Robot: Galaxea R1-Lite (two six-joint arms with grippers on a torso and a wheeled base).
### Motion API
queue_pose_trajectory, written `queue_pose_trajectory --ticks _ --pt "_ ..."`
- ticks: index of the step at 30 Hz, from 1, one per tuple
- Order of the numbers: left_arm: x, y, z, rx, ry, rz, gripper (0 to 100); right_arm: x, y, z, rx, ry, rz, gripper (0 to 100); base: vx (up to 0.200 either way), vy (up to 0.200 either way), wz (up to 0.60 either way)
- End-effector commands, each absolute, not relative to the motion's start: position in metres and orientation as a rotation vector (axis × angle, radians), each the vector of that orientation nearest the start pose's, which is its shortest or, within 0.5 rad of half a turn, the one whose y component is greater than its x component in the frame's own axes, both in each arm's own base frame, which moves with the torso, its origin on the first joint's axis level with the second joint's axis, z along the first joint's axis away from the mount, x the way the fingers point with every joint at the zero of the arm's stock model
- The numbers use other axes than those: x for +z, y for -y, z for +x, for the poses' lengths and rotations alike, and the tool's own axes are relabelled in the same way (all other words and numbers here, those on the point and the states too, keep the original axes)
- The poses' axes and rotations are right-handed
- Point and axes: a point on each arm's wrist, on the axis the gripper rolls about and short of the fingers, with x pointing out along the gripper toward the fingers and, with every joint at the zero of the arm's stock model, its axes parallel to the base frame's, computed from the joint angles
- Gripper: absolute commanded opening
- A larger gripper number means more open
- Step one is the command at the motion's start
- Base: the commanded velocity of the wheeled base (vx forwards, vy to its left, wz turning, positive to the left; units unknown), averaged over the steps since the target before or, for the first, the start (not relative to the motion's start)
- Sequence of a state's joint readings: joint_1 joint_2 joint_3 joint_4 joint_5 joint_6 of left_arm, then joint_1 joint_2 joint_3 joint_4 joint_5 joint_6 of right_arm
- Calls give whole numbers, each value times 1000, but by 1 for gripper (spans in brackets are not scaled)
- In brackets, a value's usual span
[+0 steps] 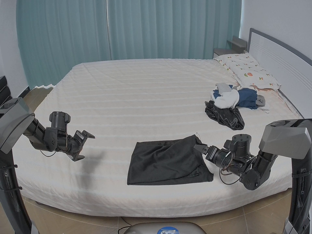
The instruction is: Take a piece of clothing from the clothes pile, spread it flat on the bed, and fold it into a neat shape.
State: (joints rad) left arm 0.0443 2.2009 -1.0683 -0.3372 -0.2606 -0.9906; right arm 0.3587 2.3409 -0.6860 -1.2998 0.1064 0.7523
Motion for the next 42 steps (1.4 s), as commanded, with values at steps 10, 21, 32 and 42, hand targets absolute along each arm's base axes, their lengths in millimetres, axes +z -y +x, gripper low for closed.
queue_pose_trajectory --ticks 10,21,32,42 --pt "35 -12 391 216 -849 -1053 100 -10 -143 368 296 -540 673 100 0 0 0" --pt "34 -11 391 217 -850 -1051 100 -31 -156 407 274 -582 650 100 0 0 0" --pt "33 -10 391 224 -852 -1045 100 -47 -157 438 192 -538 647 0 0 0 0" --pt "33 -10 391 224 -852 -1045 100 -28 -139 430 129 -524 708 0 0 0 0"
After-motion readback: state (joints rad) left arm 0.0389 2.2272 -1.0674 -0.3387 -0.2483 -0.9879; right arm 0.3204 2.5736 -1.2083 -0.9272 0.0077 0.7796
